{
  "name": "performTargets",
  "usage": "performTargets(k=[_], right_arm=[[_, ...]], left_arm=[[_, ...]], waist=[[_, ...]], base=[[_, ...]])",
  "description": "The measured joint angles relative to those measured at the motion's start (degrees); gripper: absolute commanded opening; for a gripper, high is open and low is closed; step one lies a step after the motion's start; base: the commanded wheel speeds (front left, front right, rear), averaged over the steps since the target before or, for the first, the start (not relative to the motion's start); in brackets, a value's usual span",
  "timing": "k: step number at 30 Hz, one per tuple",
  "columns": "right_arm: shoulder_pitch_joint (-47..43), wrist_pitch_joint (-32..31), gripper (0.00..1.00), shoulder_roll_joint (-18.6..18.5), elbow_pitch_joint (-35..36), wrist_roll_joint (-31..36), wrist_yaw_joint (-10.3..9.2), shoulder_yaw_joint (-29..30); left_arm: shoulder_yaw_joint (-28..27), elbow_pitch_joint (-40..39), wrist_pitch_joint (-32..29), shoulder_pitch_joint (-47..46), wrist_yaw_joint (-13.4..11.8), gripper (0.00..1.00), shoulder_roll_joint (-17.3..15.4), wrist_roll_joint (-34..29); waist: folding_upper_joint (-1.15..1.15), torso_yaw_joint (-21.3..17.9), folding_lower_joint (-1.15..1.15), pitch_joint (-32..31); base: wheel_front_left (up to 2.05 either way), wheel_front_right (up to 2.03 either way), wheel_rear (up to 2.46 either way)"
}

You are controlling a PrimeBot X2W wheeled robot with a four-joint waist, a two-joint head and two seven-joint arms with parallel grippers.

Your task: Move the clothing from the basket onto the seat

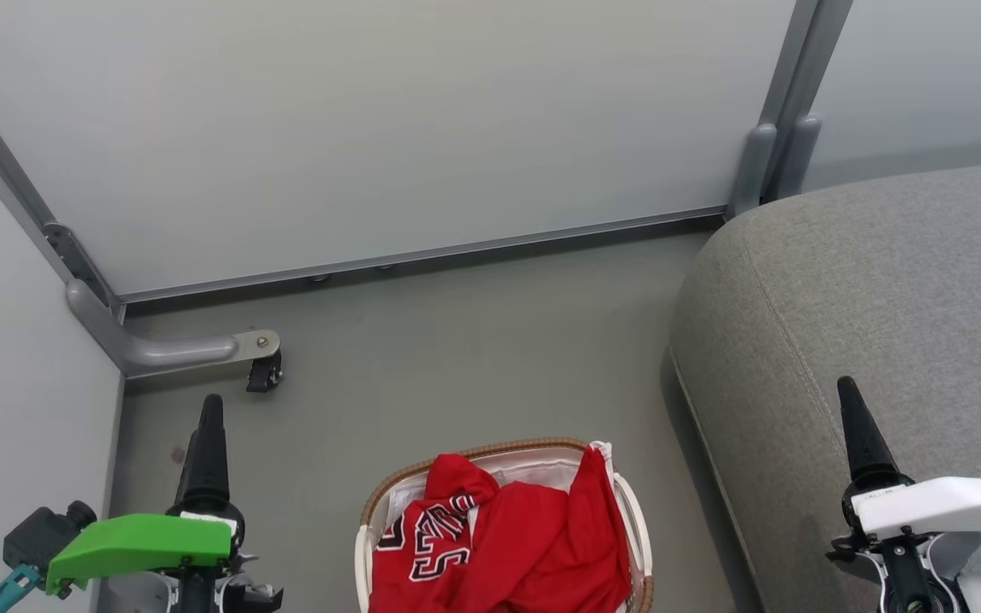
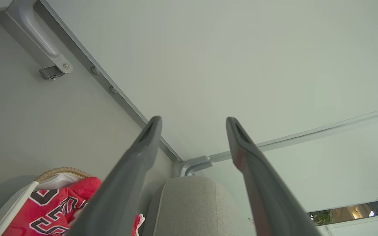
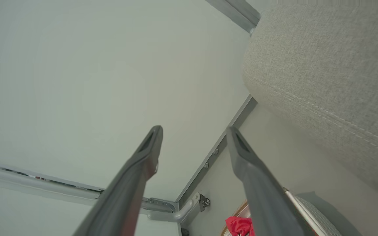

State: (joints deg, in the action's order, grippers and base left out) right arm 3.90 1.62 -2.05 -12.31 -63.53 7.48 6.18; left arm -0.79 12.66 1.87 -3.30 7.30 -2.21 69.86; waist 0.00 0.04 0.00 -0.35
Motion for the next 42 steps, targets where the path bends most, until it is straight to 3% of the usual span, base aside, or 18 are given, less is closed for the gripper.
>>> performTargets(k=[25,42], right_arm=[[-1.80,4.81,1.00,-0.22,1.19,25.58,0.00,-2.55],[-2.44,7.36,1.00,-0.34,0.92,37.76,0.00,-3.85]], left_arm=[[2.59,-0.21,4.61,1.69,-0.70,1.00,-0.11,-24.27],[3.58,1.90,7.14,2.97,-1.25,1.00,-0.21,-33.94]], waist=[[0.00,0.02,0.00,-0.39],[0.00,0.03,0.00,-0.58]], base=[[0.00,0.00,0.00],[0.00,0.00,0.00]])
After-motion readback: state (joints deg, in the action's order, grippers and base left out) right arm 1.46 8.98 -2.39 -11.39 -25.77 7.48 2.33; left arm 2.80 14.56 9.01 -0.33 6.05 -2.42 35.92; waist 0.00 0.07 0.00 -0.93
